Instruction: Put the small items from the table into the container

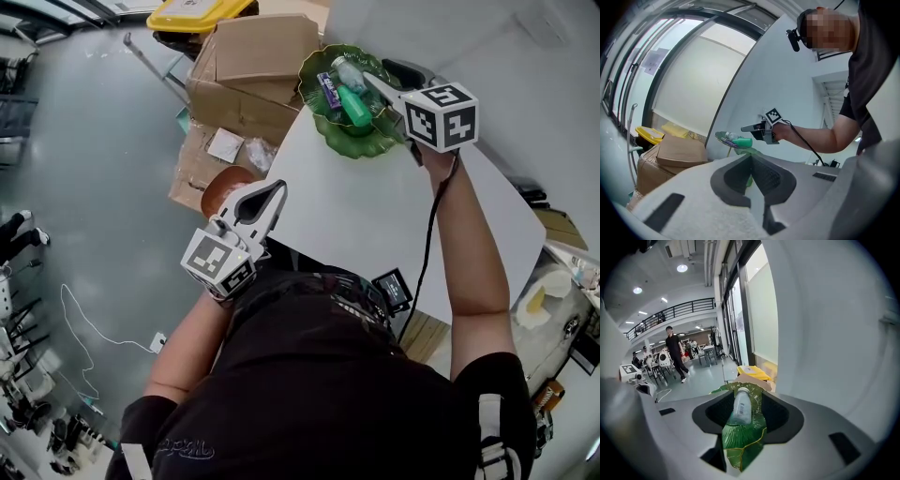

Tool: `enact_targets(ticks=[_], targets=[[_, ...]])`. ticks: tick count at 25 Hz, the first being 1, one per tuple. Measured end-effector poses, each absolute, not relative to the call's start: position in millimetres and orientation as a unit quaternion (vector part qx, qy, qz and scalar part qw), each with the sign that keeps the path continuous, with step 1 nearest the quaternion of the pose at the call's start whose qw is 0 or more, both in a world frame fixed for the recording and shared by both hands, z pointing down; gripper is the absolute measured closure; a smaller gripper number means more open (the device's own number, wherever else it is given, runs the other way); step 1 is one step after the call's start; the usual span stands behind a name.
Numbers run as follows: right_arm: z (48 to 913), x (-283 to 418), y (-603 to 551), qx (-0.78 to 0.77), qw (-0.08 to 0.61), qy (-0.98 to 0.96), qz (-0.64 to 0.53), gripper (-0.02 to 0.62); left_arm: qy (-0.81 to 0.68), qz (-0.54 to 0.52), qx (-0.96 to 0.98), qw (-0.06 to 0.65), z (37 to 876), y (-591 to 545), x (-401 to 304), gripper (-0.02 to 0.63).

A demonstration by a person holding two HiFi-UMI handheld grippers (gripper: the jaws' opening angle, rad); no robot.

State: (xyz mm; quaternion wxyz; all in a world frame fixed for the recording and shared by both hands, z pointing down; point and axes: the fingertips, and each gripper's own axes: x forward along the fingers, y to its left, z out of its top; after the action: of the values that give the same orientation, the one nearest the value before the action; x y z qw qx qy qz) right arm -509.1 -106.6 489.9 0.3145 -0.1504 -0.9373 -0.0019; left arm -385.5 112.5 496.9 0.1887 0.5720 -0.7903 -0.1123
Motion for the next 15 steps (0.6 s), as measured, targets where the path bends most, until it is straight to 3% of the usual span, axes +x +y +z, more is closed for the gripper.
enact_targets(ticks=[9,15], targets=[[463.2,-471.8,-93.3,-0.147,0.283,-0.947,0.029,0.417,-0.784,-0.104,0.586,0.178,481.9,108.2,-376.2,0.6],[444.9,-433.9,-93.2,-0.124,0.251,-0.959,0.042,0.501,-0.774,-0.096,0.604,0.165,468.0,99.2,-367.7,0.598]])
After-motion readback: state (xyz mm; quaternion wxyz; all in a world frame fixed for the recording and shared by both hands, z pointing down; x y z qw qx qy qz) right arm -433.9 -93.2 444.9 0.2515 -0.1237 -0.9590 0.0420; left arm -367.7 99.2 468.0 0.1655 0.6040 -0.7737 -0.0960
